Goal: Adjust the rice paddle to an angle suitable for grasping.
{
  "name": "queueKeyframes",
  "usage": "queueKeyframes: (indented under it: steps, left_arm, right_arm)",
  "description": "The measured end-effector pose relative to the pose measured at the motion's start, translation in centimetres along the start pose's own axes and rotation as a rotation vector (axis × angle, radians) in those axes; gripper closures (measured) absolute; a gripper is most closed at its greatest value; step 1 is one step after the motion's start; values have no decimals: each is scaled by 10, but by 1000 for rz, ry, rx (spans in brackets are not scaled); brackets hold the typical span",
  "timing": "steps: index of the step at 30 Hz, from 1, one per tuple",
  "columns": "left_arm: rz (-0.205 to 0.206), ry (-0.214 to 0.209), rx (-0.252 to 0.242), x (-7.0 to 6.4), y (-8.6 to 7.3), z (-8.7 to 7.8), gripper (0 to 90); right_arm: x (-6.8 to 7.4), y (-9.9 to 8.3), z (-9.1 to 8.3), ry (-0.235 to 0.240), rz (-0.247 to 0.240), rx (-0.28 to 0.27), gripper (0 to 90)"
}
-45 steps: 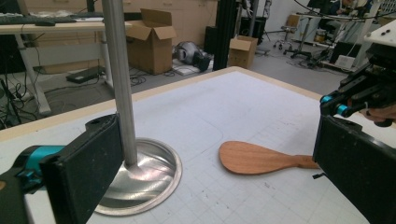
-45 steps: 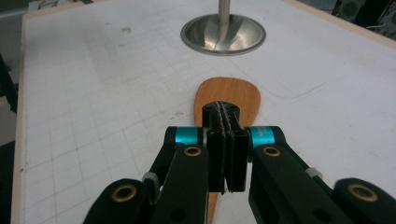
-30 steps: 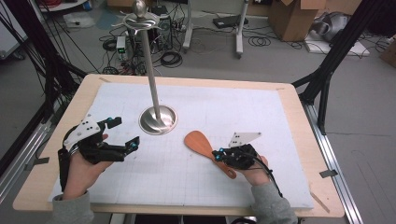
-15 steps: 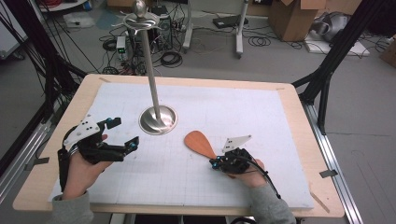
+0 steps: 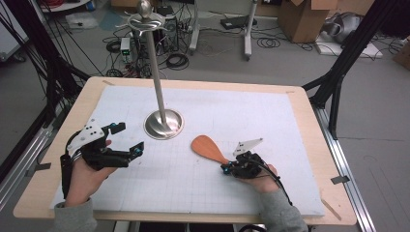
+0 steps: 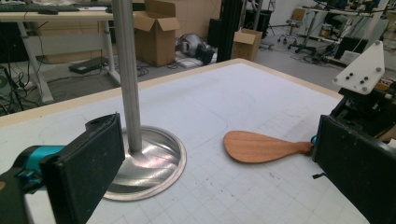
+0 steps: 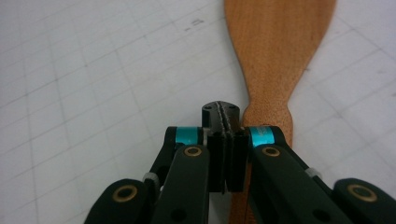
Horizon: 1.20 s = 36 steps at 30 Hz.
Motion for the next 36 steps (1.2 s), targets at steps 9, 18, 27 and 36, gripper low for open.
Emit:
queueKeyframes:
  steps: [9,18,27,36]
  left_arm:
    - [-4,7,5,1,-2,-3,28]
    - [-8,22,7,3,-5,-10,28]
    - [-17,29,10,3,-8,-15,28]
    - [-14,37,22,3,-10,-17,28]
  right_arm:
    - [-14,-3,-9,-87,53,-31,896]
    - [-26,-4,-13,-185,73,-63,896]
    - [-26,12,-18,-182,27,-129,895]
    - [-48,37,8,-197,56,-157,895]
Point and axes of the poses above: each handheld gripper's, and its own axes: z roughly forward along the jaws, y roughly out of its top, x roughly to its left, the point moved 1 cm from there along z, roughly forward along the jaws, and after that the axes turned 13 degrees about y, right-handed, at the moved point
